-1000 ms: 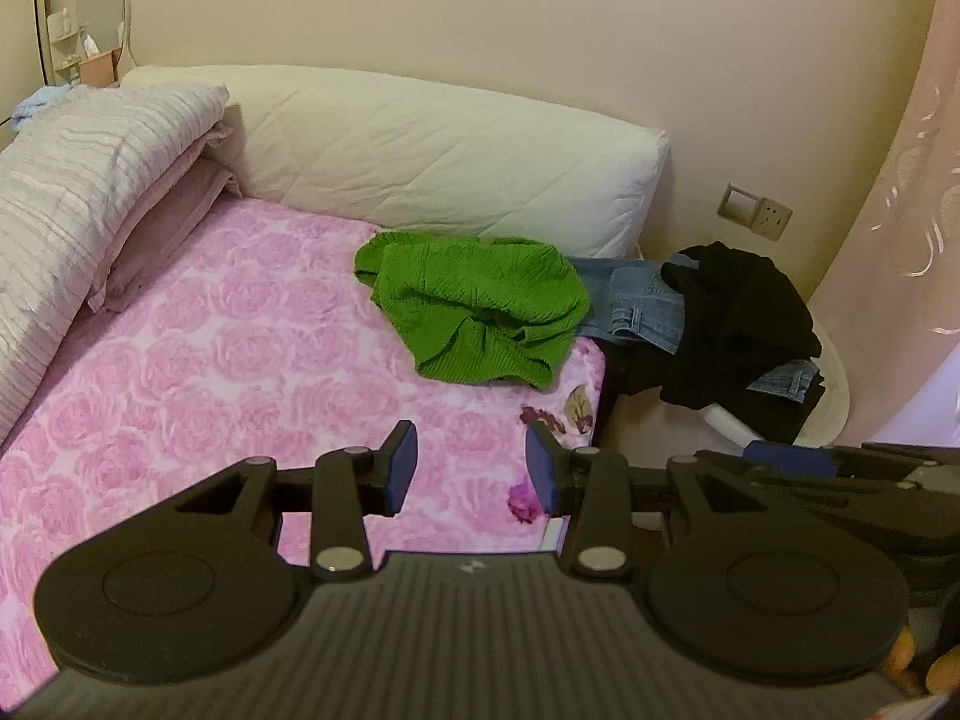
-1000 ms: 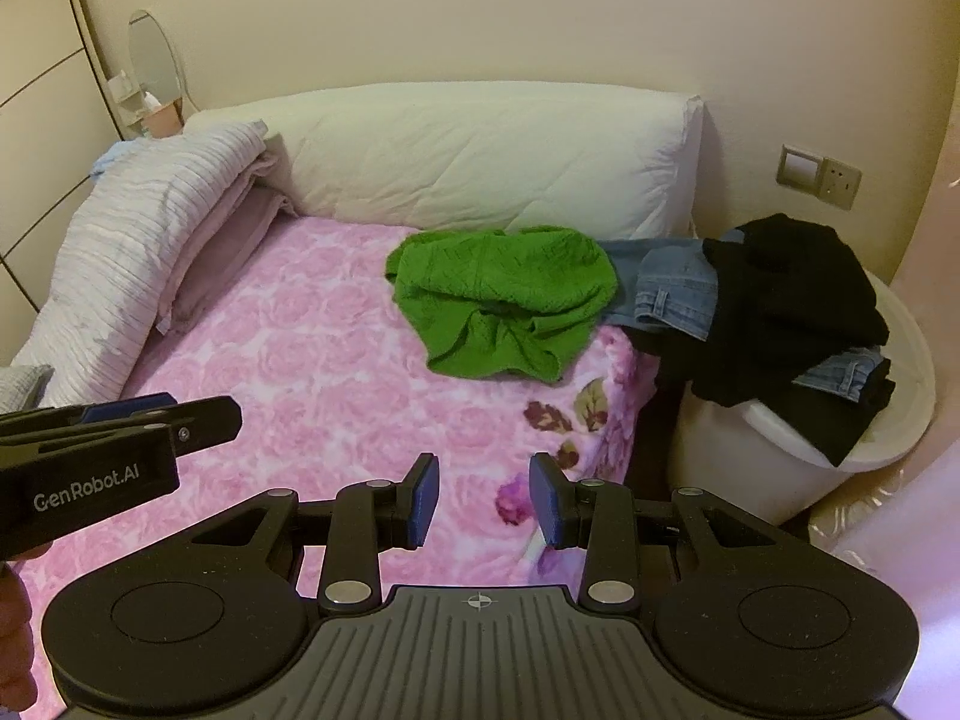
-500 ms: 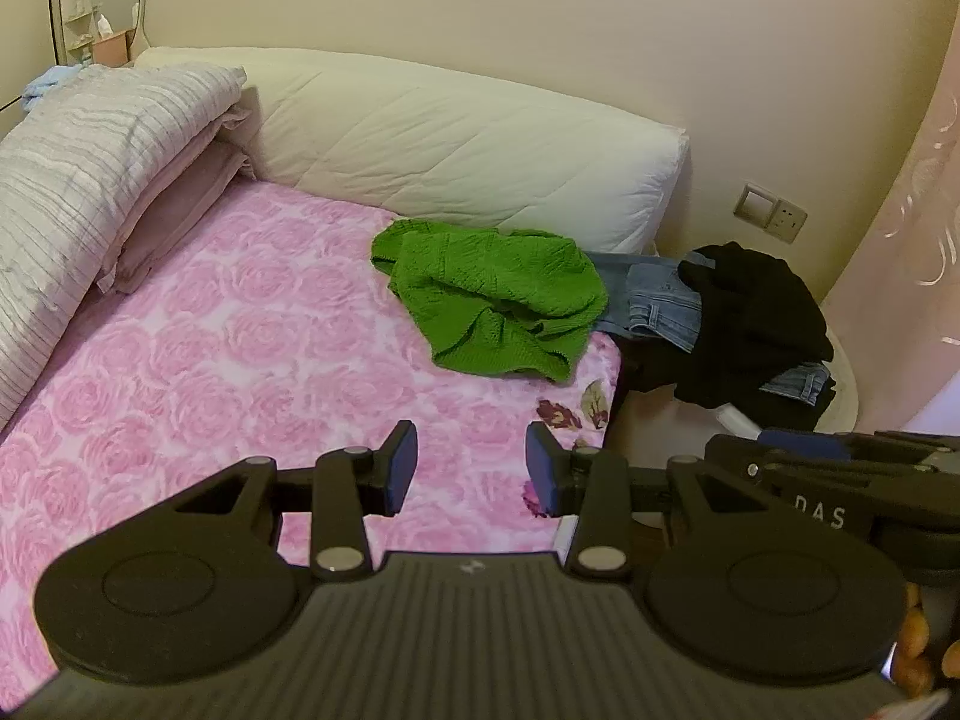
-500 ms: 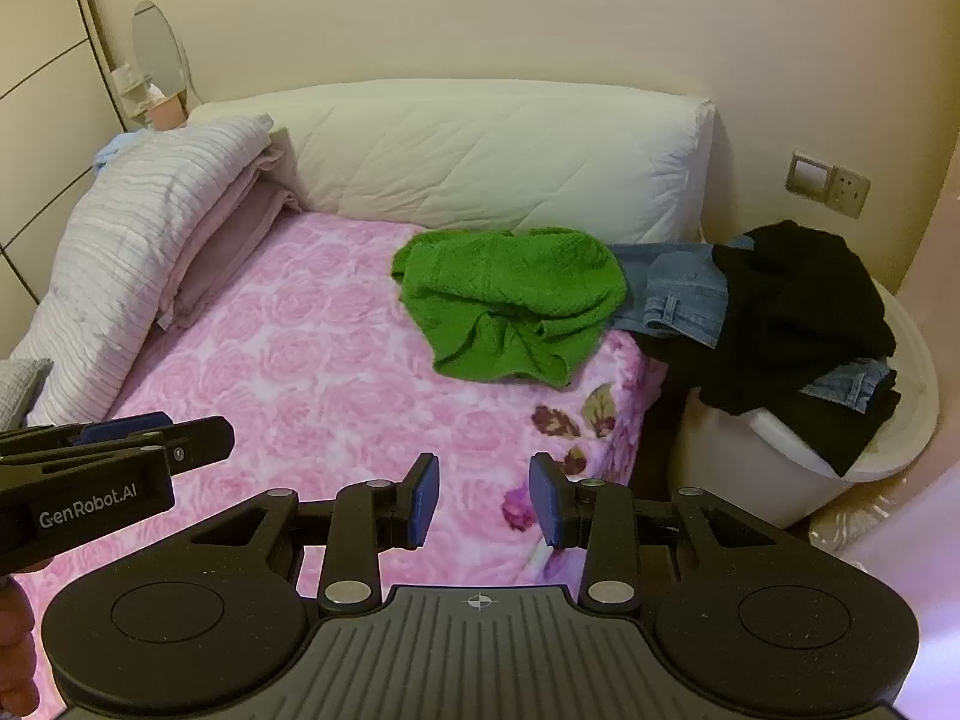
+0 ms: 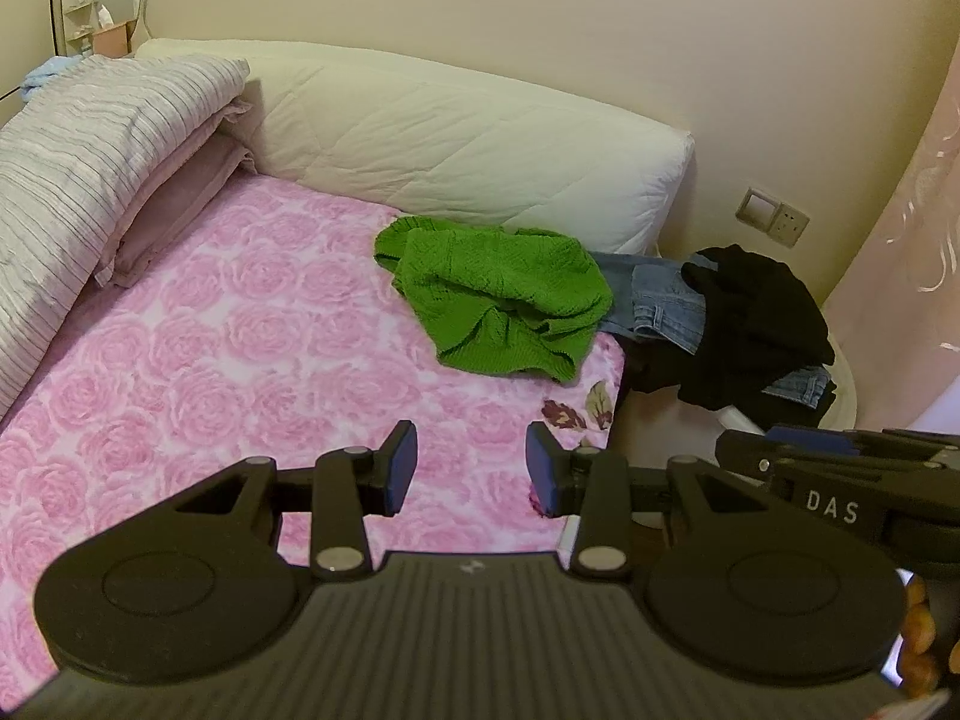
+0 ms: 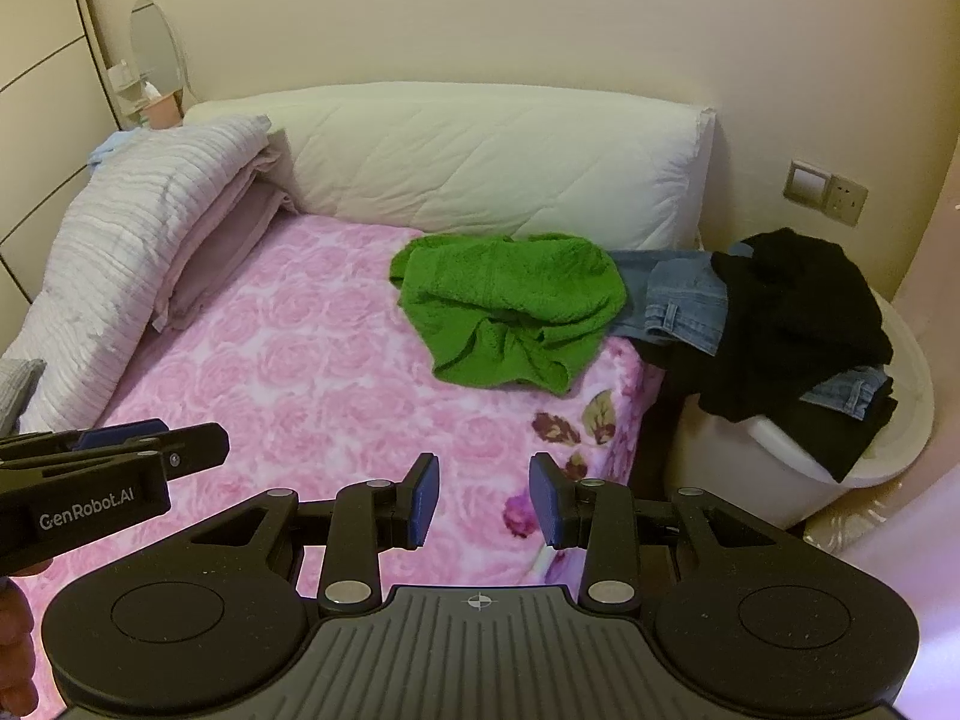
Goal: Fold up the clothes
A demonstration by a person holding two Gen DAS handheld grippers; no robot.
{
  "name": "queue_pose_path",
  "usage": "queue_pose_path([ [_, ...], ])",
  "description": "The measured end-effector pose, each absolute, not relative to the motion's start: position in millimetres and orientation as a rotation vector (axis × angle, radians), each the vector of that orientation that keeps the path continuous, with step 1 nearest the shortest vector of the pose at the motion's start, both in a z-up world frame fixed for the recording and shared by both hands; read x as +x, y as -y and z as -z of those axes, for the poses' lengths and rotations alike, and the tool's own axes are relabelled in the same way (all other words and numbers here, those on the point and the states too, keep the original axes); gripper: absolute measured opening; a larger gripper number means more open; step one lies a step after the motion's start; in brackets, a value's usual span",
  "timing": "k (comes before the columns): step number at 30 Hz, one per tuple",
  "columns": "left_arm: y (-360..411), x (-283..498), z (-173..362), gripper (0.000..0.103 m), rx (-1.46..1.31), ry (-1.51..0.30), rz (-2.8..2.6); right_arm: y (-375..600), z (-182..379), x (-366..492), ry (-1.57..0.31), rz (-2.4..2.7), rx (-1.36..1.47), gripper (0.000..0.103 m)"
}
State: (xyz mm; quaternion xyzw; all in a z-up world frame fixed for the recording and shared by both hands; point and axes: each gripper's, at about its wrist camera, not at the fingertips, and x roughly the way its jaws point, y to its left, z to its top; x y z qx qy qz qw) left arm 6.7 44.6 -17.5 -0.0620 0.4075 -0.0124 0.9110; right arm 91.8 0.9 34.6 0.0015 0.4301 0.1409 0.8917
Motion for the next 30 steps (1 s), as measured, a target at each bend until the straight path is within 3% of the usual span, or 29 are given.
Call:
queue_pose_path([
  [18,-40,28,33,0.036,-0.136,-0.918,0.041,6,-25,104,-0.92,-0.272,0.008,0.037],
  [30,-36,75,72,0.035,-0.173,-1.036,0.023,23,14,149,-1.009,-0.261,0.049,0.037],
])
